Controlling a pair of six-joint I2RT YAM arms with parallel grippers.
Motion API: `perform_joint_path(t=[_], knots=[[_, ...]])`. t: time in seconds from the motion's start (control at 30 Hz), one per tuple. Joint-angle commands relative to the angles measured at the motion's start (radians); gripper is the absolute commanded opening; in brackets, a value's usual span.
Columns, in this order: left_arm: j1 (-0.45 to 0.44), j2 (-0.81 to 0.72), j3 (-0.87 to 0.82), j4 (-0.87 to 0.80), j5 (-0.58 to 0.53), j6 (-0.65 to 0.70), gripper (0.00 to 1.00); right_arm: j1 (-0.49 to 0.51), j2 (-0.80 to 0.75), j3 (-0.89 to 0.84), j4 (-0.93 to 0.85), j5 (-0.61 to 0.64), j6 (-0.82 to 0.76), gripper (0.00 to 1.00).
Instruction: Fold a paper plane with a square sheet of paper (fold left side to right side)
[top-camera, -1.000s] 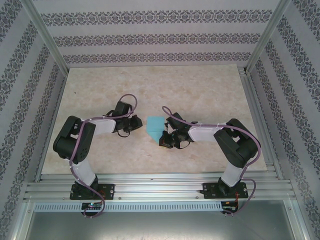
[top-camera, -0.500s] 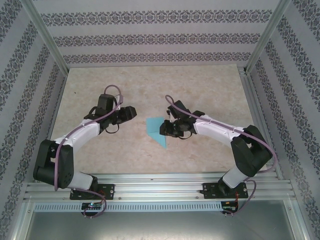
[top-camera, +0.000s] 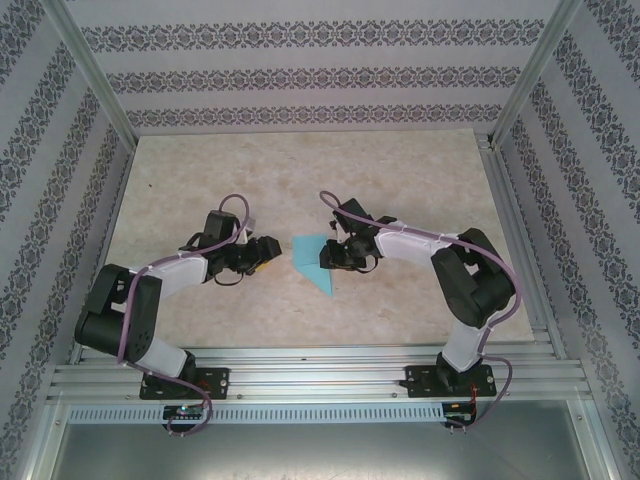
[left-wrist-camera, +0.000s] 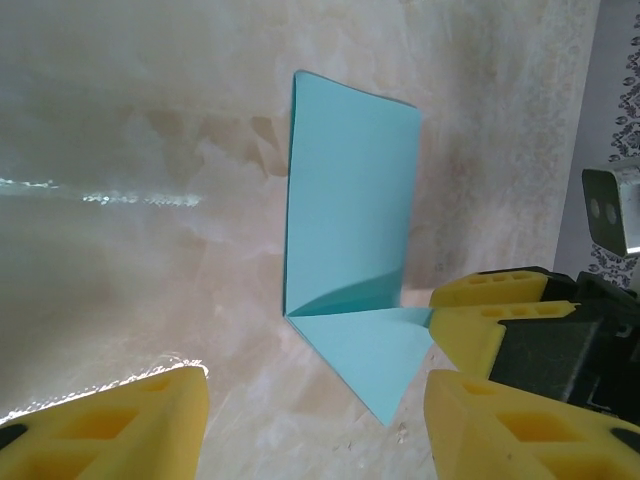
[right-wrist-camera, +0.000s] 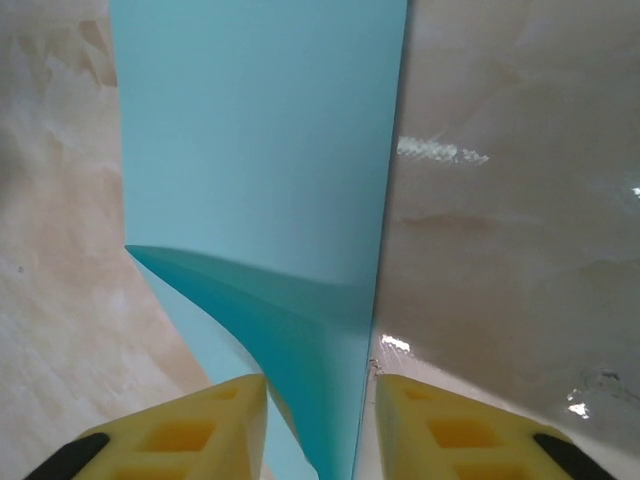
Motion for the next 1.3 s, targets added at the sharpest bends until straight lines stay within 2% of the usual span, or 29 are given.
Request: perform_joint_path(t=[0.0, 0.17, 0.3, 0.73, 1.0, 1.07, 1.17, 1.27], knots=[[-0.014, 0.024, 0.022, 0.052, 0.022, -0.02, 0.6, -0.01, 0.018, 0.026, 0.039, -0.035, -0.029, 0.25], [-0.025, 0.056, 0.038, 0.049, 0.024, -0.024, 0.61, -0.015, 0.027, 0.029, 0.023, -0.023, -0.039, 0.06], [-0.038, 0.085, 0.059, 0.051, 0.025, -0.036, 0.62, -0.022, 0.032, 0.037, -0.012, 0.006, -0.054, 0.0], [-0.109, 0.177, 0.127, 0.084, 0.012, -0.08, 0.58, -0.033, 0.032, 0.025, -0.005, -0.007, -0.053, 0.0], [-0.161, 0.251, 0.178, 0.106, -0.005, -0.102, 0.49, -0.034, 0.034, 0.021, 0.003, -0.017, -0.049, 0.01], [-0.17, 0.267, 0.187, 0.109, -0.011, -0.108, 0.45, -0.034, 0.032, 0.02, 0.008, -0.022, -0.047, 0.02], [-0.175, 0.282, 0.19, 0.126, -0.015, -0.118, 0.33, -0.033, 0.022, 0.019, 0.01, -0.025, -0.044, 0.06], [-0.176, 0.273, 0.189, 0.122, -0.021, -0.121, 0.21, -0.032, -0.018, 0.019, -0.009, 0.008, -0.055, 0.14]])
